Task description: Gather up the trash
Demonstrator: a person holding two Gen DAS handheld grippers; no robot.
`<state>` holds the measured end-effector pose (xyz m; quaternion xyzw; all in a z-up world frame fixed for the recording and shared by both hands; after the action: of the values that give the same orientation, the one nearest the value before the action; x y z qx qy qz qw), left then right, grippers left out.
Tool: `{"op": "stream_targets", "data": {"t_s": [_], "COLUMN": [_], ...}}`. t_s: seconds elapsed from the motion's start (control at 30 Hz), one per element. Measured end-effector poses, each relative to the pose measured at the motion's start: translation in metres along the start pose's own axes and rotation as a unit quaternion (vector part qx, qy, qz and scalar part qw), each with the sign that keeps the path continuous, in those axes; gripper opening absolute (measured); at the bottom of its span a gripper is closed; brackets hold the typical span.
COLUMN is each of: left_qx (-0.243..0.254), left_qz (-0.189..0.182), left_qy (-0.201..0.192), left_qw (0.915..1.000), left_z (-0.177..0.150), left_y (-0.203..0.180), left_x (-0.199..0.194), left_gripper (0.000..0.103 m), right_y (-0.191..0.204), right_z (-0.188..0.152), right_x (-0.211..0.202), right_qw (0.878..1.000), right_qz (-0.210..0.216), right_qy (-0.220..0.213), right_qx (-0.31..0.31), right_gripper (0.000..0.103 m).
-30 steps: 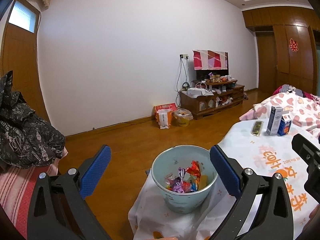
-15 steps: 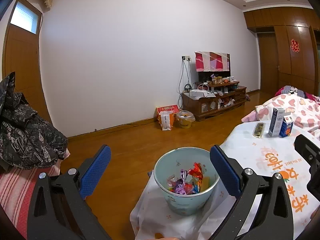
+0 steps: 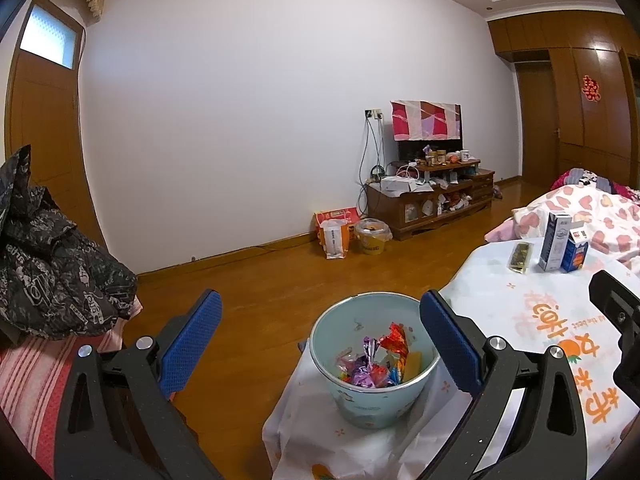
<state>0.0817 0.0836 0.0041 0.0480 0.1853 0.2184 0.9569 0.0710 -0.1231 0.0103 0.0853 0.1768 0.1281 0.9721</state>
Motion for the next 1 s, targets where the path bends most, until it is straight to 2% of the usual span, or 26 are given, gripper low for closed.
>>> {"op": "stream_targets", "data": {"t_s": [0.5,0.7,1.0], "left_qx": [-0.001,-0.012,-0.009], "left_qz": [-0.004,-0.026,-0.017], "left_qy": [0.008,0.017,0.012], "left_qw": [1.0000,0.9995,0.9997], "left_z": [-0.0010,-0.0037,-0.0036], "left_y": [-0.0006,-0.0003,0.0002], "left_x": [0.0024,0.0039,0.0034], "left_gripper": [0.097,0.094,0.093], "right_y": [0.0010,0.0006,-0.0004], "right_z": [-0.0033,-0.0058,-0.0076], "right_x": [-0.0001,0.0015,0.0019], "right_qw": [1.000,1.000,1.000], "right_qz": [0.001,0.000,-0.001], "right_qy": [0.003,0.007,0.008], "right_qx": [-0.001,0.003,0.008], "right_gripper": [0.097,0.097,0.097]}}
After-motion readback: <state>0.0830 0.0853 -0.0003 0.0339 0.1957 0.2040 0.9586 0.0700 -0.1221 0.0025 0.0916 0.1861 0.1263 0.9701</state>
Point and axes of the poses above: each gripper's, at about its wrist camera, not at the fingertips, and x roughly the way its jaws point, y to its left, z to its top, the point moved 6 cm from there along x, roughly the way its jaws point, and after that the axes turned 7 degrees about z, right-handed, at the moved point
